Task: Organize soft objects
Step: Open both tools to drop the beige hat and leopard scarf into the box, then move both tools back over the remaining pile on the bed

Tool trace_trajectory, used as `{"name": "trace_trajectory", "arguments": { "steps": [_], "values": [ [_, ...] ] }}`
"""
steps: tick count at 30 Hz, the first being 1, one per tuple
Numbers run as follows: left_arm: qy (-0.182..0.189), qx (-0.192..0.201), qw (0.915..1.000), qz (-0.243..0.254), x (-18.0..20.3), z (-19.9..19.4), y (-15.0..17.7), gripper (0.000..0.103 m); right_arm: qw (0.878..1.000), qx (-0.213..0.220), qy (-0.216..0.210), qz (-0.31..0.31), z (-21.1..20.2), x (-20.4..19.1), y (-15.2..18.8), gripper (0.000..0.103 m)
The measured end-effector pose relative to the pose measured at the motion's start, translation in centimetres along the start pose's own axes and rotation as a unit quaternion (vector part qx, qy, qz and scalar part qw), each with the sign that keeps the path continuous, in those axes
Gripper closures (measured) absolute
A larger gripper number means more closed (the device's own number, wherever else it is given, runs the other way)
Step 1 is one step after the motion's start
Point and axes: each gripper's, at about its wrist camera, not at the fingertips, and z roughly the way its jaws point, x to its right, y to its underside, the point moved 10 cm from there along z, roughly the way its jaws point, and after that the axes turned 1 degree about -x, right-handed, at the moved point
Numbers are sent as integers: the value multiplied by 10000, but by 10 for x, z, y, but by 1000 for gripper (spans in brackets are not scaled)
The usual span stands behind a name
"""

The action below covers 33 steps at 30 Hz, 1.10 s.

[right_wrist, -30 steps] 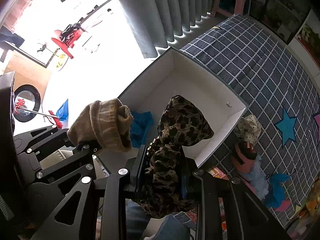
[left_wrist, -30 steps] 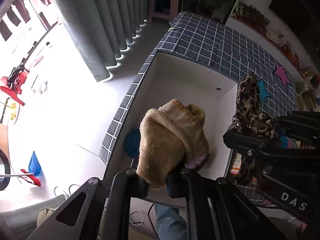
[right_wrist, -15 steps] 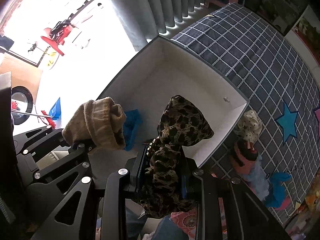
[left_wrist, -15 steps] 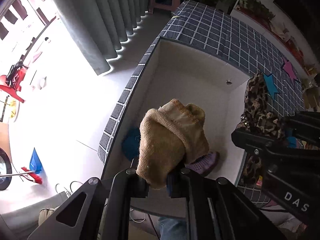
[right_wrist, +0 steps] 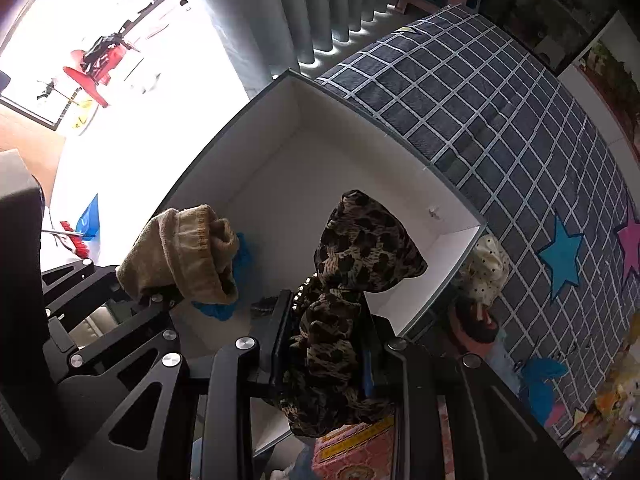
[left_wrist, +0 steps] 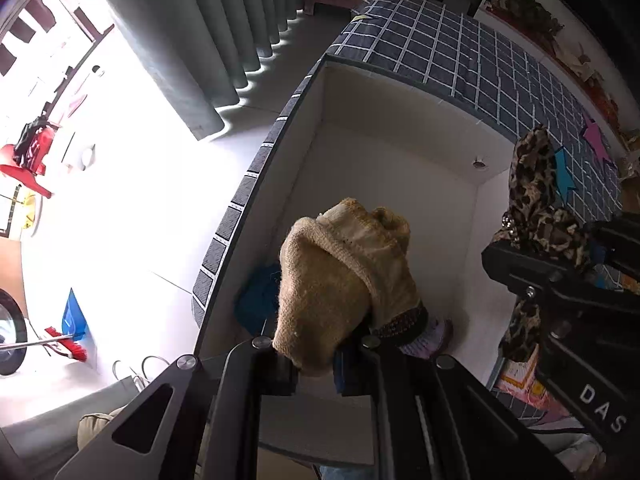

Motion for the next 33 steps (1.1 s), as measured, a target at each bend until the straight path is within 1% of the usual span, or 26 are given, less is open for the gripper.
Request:
{"name": "trace_trajectory", "arguments": {
  "steps": [6,11,16,20,25,27,28,29,30,31,32,33],
  "values": [
    [-30,-82,9999,-76,-2,8,-1,90,10000,-19,58,27,6,7,-5,74],
    [-37,-149,9999,-62,2,16,-5,90,9999,7,-30,170,11,12,-13,74],
    [-53,-214,9997,-52,7,26,-12,90,9996,5,-33,266,17,18,-21,74],
    [-60,-225,9997,-32,8,27,-15,88,9996,-23,-33,275,23,20,-26,74],
    [-35,-167,9999,-10,8,25,-18,87,9994,-59,-137,322,27,21,-28,74],
    [51,-179,9998,-24,10,27,-18,81,9992,-74,-204,328,28,21,-27,72],
    [75,-191,9998,-24,11,27,-16,72,9992,-76,-220,330,28,21,-27,68],
    [88,-189,9998,-14,12,27,-17,58,9992,-75,-218,337,28,21,-26,66],
    [87,-163,9998,2,13,27,-17,50,9991,-68,-226,349,28,22,-26,60],
    [72,-132,9999,19,13,26,-17,34,9991,-43,-230,360,27,23,-26,49],
    [41,-99,9999,24,13,25,-17,21,9990,-18,-237,366,26,23,-26,45],
    [5,-68,10000,5,13,23,-17,20,9990,14,-254,377,24,23,-26,43]
  ]
}}
